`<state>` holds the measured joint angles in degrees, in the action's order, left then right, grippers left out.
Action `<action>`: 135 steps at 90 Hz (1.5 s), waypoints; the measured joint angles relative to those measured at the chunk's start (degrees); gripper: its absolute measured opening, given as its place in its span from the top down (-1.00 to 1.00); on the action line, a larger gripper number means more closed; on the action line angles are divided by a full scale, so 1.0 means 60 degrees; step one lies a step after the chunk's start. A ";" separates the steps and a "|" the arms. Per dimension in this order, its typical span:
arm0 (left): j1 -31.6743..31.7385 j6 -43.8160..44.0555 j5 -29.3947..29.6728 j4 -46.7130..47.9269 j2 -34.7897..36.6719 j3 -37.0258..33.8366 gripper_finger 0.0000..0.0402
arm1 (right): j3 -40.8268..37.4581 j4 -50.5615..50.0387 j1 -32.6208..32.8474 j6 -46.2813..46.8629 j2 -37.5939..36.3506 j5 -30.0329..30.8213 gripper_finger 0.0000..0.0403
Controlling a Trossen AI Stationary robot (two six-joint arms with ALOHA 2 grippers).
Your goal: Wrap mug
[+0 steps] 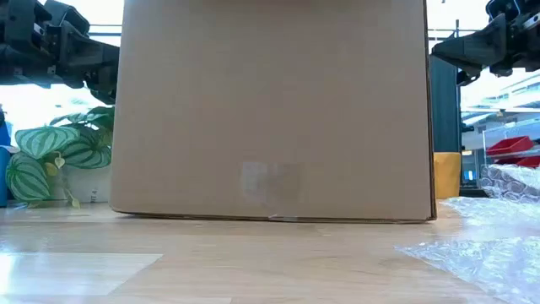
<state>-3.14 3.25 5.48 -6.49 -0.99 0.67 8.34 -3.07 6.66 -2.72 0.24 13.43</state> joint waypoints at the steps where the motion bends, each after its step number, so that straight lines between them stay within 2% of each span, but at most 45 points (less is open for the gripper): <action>1: 0.0000 -0.0001 0.0000 -0.0001 0.0000 0.0000 0.22 | 0.0000 0.0000 0.0000 0.0000 -0.0002 0.0000 0.98; 89: 0.0004 -0.0001 0.0003 -0.0001 0.0004 0.0000 0.22 | 0.0000 0.0000 0.0003 -0.0008 0.0001 0.0000 0.98; 107: 0.0000 -0.0001 0.0000 0.0000 0.0002 0.0000 0.22 | 0.0000 0.0333 0.0000 -0.2460 -0.0002 0.0033 0.98; 125: 0.0004 0.0000 0.0000 0.0002 0.0000 0.0000 0.22 | 0.0000 0.0394 0.0000 -0.2533 0.0000 0.0047 0.98; 135: 0.0000 -0.0001 0.0000 -0.0001 0.0004 0.0000 0.22 | 0.0000 0.1560 0.0000 -0.2625 0.0031 -0.0060 0.98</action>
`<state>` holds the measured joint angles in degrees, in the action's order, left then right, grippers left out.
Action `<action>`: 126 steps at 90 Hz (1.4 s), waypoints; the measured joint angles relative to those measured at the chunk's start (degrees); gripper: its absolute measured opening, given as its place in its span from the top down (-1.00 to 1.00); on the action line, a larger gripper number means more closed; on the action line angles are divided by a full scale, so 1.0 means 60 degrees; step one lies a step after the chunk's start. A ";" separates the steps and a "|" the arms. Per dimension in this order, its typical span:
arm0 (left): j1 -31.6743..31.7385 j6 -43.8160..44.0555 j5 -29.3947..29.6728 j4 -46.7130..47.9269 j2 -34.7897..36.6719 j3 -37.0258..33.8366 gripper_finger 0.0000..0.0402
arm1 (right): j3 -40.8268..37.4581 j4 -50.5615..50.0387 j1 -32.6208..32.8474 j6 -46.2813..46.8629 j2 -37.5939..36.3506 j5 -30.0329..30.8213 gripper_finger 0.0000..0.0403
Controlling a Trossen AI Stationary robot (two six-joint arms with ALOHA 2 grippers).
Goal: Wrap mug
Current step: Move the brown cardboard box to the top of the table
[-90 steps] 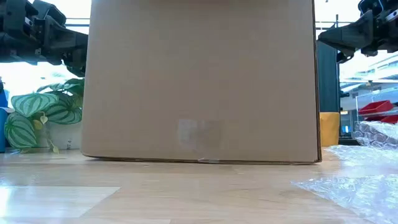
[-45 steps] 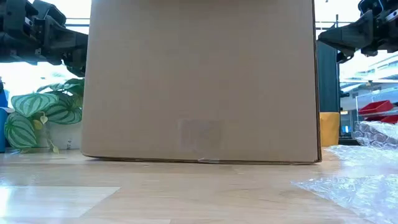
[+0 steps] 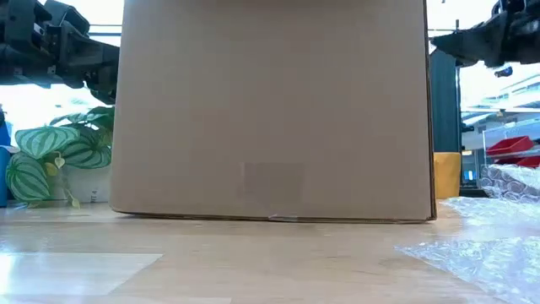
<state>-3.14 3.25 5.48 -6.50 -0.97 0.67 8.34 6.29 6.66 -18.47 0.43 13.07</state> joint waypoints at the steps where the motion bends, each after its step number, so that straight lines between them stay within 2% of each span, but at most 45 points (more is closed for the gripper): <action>1: 0.0000 0.0002 0.0000 0.0000 0.0000 0.0000 0.22 | 0.0000 0.0150 0.0000 0.0011 0.0001 -0.0046 0.98; 21: 0.0002 0.0001 0.0000 0.0001 -0.0004 0.0000 0.22 | 0.0000 0.3522 0.0000 0.1142 0.0004 -0.0946 0.98; 25: 0.0004 0.0002 0.0000 0.0001 -0.0002 0.0000 0.22 | 0.0000 0.4106 0.0001 0.1125 0.0004 -0.0741 0.98; 36: 0.0004 0.0000 0.0000 0.0001 -0.0001 0.0000 0.22 | 0.0018 0.5261 -0.0031 0.1059 0.0115 0.0600 0.98; 41: 0.0003 0.0001 0.0000 0.0004 -0.0002 0.0000 0.22 | 0.0018 0.5192 -0.0027 0.1544 0.0363 0.0445 0.98; 53: 0.0003 0.0000 0.0000 0.0004 -0.0003 0.0000 0.22 | 0.0011 0.5179 0.0119 0.3022 0.1525 -0.0845 0.98; 73: 0.0003 0.0000 0.0000 0.0001 -0.0003 0.0000 0.22 | 0.0280 0.5116 0.0839 0.4415 0.3604 -0.2091 0.98; 93: 0.0004 0.0001 0.0000 -0.0003 -0.0004 0.0000 0.22 | 0.1307 0.3213 0.1674 0.6884 0.5015 -0.3795 0.98; 102: 0.0000 0.0004 0.0000 0.0000 -0.0004 0.0000 0.22 | 0.1531 0.2658 0.2216 0.7708 0.5713 -0.3881 0.98; 117: 0.0000 0.0001 0.0000 0.0000 -0.0001 0.0000 0.22 | 0.1559 0.2697 0.3366 0.8782 0.7100 -0.3869 0.98; 126: 0.0002 0.0003 0.0000 -0.0004 -0.0004 0.0000 0.22 | 0.1559 0.2713 0.4173 0.9813 0.7972 -0.3312 0.99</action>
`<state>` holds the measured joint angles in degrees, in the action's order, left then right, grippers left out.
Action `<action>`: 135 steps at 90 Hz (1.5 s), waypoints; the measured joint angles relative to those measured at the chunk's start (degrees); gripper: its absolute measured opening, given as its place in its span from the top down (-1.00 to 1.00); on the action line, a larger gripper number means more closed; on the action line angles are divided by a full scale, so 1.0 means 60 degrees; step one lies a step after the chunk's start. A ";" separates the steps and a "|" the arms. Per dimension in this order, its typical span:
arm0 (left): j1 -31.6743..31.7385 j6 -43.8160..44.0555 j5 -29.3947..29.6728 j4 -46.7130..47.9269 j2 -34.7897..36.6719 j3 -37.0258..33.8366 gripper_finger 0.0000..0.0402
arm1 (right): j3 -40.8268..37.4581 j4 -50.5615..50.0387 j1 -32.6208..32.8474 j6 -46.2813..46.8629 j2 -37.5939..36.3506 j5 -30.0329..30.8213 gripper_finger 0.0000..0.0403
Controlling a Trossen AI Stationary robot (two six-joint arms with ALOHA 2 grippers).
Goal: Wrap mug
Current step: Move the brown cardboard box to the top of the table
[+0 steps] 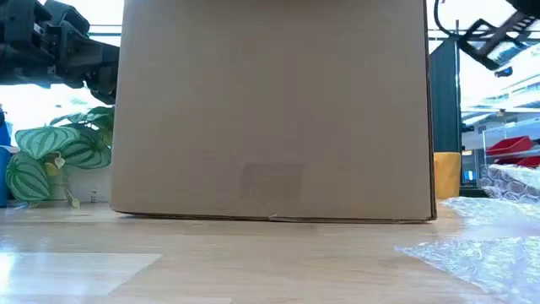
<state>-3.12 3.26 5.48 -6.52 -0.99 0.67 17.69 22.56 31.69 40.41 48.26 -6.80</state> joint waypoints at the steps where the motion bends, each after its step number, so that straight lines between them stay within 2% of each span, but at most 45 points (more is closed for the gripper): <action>1: 0.0001 0.0001 0.0000 0.0001 0.0000 0.0000 0.22 | 0.0000 -0.0007 0.0088 0.0146 0.0099 0.0092 0.99; 13: 0.0001 -0.0003 0.0000 0.0000 0.0000 0.0000 0.22 | 0.0000 0.0362 0.1103 0.1684 0.1422 0.1012 1.00; 22: -0.0002 -0.0002 0.0001 0.0004 0.0000 0.0000 0.22 | 0.0004 0.1408 0.1733 0.1948 0.2539 0.2303 1.00; 37: -0.0001 -0.0003 0.0000 0.0004 0.0000 0.0000 0.22 | 0.0476 0.2112 0.2350 0.1546 0.4473 0.4544 1.00; 46: 0.0001 -0.0003 0.0000 0.0001 0.0000 0.0000 0.22 | 0.1235 0.2133 0.2408 0.1272 0.5594 0.5069 1.00; 59: 0.0000 -0.0002 0.0000 0.0004 0.0000 0.0000 0.22 | 0.2304 0.2135 0.2169 0.0071 0.6719 0.5641 1.00; 80: 0.0001 0.0000 0.0000 0.0004 0.0000 0.0000 0.22 | 0.2659 0.2028 0.1336 -0.1260 0.7055 0.6846 1.00; 105: 0.0001 -0.0001 0.0000 0.0004 0.0002 0.0000 0.22 | 0.2656 0.2011 0.0231 -0.3206 0.7051 1.0140 1.00; 115: 0.0001 -0.0001 0.0000 0.0001 0.0000 0.0000 0.22 | 0.2656 0.2011 -0.0244 -0.3725 0.7047 1.1116 1.00; 127: 0.0000 -0.0001 0.0000 0.0004 0.0002 0.0000 0.22 | 0.2656 0.2015 -0.0651 -0.3768 0.7044 1.1353 1.00; 135: 0.0001 0.0001 0.0000 0.0004 0.0000 0.0000 0.22 | 0.2652 0.2077 -0.0738 -0.3588 0.7044 1.0798 1.00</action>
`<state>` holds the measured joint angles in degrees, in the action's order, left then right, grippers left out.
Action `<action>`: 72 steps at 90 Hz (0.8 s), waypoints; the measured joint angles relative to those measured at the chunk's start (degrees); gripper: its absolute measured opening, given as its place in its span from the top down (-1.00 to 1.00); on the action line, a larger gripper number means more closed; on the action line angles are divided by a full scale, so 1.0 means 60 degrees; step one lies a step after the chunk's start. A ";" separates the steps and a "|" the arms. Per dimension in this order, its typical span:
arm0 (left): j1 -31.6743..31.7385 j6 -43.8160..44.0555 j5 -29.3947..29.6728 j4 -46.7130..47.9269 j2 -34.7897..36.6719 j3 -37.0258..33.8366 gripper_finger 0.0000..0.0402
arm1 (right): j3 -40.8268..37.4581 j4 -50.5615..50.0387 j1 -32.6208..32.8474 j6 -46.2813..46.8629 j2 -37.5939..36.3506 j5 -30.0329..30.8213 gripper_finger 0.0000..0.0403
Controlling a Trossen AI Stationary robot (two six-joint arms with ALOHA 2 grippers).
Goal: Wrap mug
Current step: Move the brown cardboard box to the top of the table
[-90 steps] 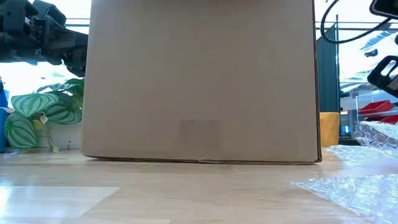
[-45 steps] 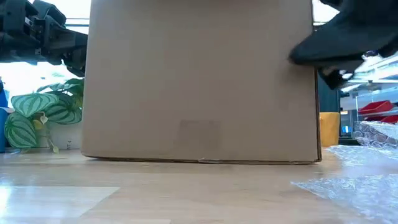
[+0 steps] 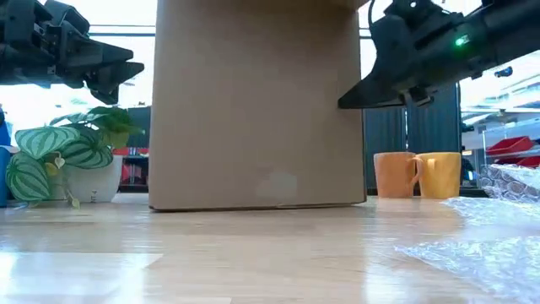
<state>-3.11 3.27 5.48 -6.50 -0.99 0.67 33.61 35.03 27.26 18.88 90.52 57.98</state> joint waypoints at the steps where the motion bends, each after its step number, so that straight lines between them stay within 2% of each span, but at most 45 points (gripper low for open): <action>1: 0.0000 0.0000 0.0000 0.0000 0.0000 0.0000 0.22 | 0.0000 0.0024 -0.0004 0.0046 0.0000 -0.0122 1.00; 10: -0.0001 -0.0001 0.0000 0.0000 0.0001 0.0000 0.22 | 0.0000 0.0127 0.0004 0.0498 -0.0004 -0.1575 1.00; 22: -0.0001 0.0000 0.0001 0.0000 0.0003 0.0000 0.22 | 0.0000 0.0228 0.0144 0.1063 0.0064 -0.4205 1.00; 32: -0.0003 -0.0004 0.0000 -0.0003 0.0003 0.0000 0.22 | -0.0004 0.0624 0.0302 0.1087 0.0548 -0.5067 1.00; 38: -0.0001 -0.0002 0.0000 0.0001 0.0001 0.0000 0.22 | -0.0004 0.1139 0.0333 0.1086 0.1021 -0.5002 1.00; 45: 0.0000 -0.0004 0.0000 0.0000 0.0004 0.0000 0.22 | 0.0007 0.1760 0.0318 0.1072 0.1654 -0.4383 1.00; 62: 0.0000 -0.0004 0.0000 -0.0001 0.0001 0.0000 0.22 | 0.0269 0.2173 -0.0070 0.0568 0.2343 -0.1673 1.00; 72: -0.0004 0.0000 0.0004 -0.0004 0.0004 0.0000 0.22 | 0.0291 0.2162 -0.0545 0.0083 0.2218 -0.0612 1.00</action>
<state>-3.14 3.27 5.50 -6.52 -0.97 0.67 35.35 48.00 23.99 19.38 103.83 54.31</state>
